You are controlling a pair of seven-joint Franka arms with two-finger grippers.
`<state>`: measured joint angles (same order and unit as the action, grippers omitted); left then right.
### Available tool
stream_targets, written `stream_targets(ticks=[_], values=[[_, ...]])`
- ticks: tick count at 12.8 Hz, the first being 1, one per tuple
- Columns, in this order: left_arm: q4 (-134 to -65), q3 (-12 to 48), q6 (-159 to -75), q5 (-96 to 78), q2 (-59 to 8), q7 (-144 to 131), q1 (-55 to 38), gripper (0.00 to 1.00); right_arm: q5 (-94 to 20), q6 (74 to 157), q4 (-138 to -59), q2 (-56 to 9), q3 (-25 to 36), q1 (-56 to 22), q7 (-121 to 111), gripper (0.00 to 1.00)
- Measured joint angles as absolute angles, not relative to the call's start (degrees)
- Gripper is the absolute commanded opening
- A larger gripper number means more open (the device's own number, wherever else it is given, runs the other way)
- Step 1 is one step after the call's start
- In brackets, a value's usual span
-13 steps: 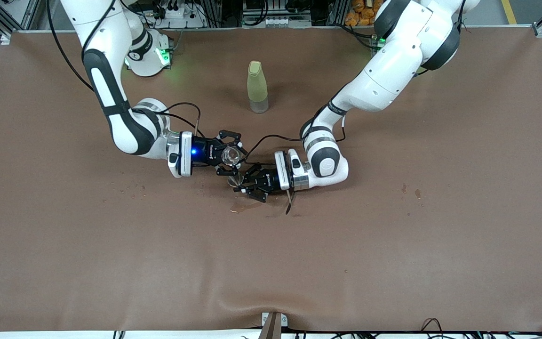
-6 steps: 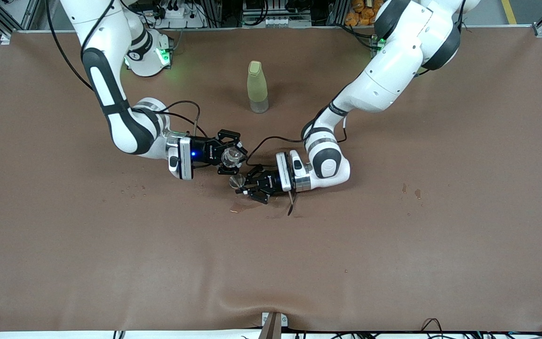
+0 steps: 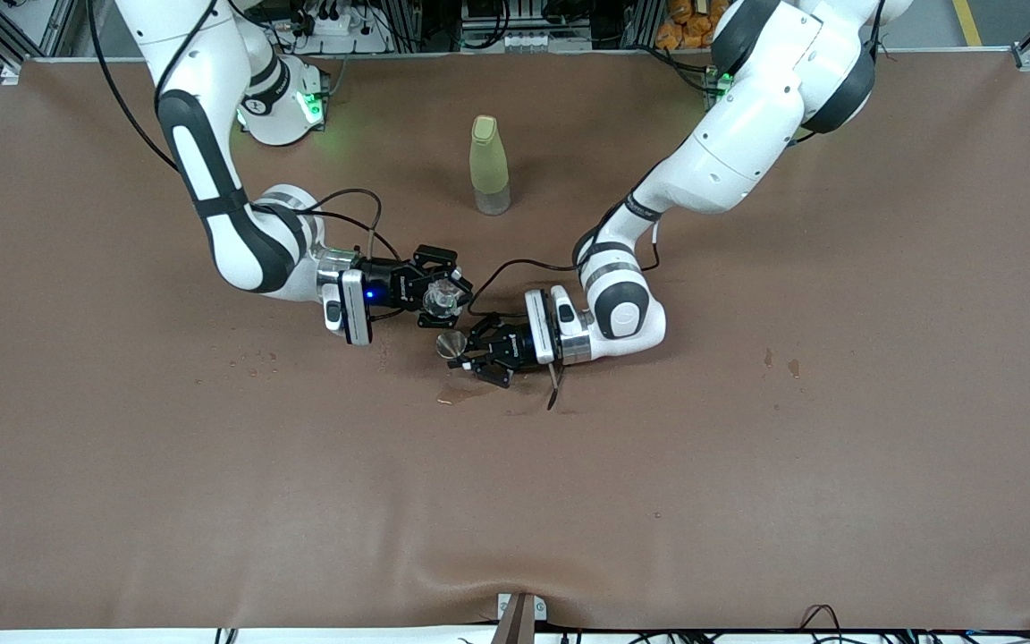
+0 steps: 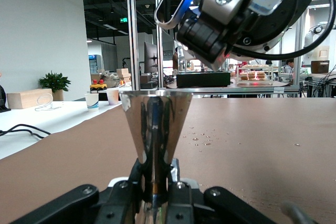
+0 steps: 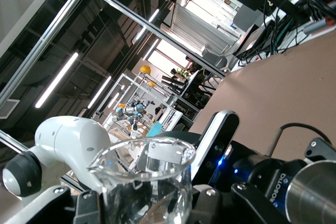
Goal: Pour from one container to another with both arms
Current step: 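Tilt the glass beaker with the right gripper over the held jigger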
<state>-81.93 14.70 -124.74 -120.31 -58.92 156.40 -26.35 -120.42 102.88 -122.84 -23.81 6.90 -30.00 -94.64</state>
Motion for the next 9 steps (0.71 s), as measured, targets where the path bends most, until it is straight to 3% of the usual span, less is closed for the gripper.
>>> stream_targets(ticks=[9], values=[[-82.1, 14.7, -124.7, -120.3, -59.0, 156.4, -26.3, 0.00, -120.4, 101.9, -122.8, -23.7, 6.5, -30.0, -82.5, 0.00]])
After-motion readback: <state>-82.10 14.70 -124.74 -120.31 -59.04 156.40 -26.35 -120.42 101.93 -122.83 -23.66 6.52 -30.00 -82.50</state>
